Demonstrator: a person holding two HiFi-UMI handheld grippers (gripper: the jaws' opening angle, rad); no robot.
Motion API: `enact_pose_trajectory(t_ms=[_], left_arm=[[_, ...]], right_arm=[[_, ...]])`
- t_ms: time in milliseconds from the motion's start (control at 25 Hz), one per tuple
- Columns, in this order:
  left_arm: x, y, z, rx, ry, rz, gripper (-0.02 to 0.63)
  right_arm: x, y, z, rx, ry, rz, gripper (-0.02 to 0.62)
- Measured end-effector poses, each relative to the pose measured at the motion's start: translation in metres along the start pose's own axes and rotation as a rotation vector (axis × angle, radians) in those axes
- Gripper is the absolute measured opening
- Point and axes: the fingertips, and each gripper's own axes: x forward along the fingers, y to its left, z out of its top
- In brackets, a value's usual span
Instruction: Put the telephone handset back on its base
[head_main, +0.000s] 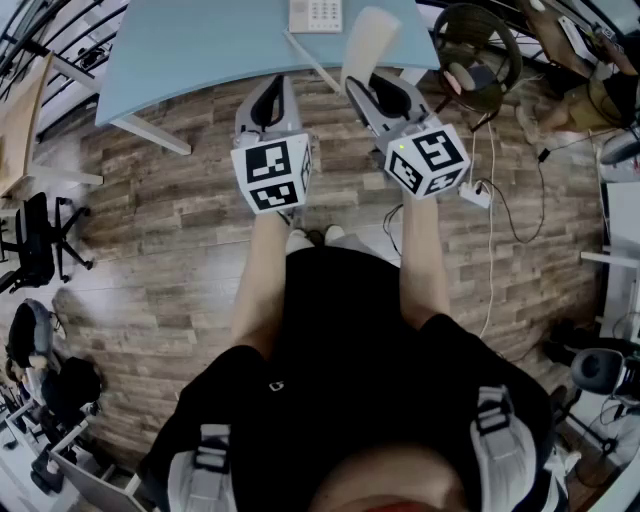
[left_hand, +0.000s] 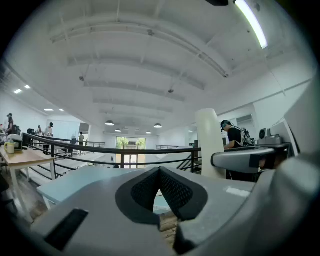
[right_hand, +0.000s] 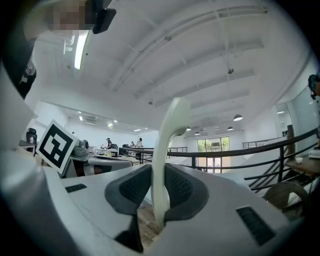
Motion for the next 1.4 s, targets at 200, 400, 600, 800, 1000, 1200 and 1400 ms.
enact_pose_trajectory(t_ms=[200,400,600,800,1000,1200,1400], left_arm=[[0.001,-0.003,0.0,0.0,0.006,0.005,-0.002],[0.003,-0.002,0.009,0.018,-0.018,0.035,-0.002],[0.002,0.002,0.016,0.031,-0.038,0.071,-0.002],[0.009,0.007,0.013,0.021,-0.038,0.096,-0.002],[0.036,0.016,0.005,0.005,-0.034,0.104,-0.002],[0.09,0.048,-0.02,-0.008,0.011,0.1,-0.002],[0.174,0.086,-0.045,-0.058,0.067,0.101,-0.002]], right_arm=[[0.001,-0.006,0.002,0.044,-0.028,0.007,0.078],[0.008,-0.015,-0.003,0.062,-0.019,0.023,0.078],[0.019,-0.02,-0.007,0.099,-0.018,0.065,0.077],[0.03,-0.031,-0.016,0.135,0.009,0.081,0.077],[0.052,-0.051,-0.027,0.176,0.018,0.087,0.077],[0.096,-0.078,-0.051,0.191,0.062,0.076,0.077],[0.15,-0.127,-0.067,0.191,0.077,0.082,0.077]])
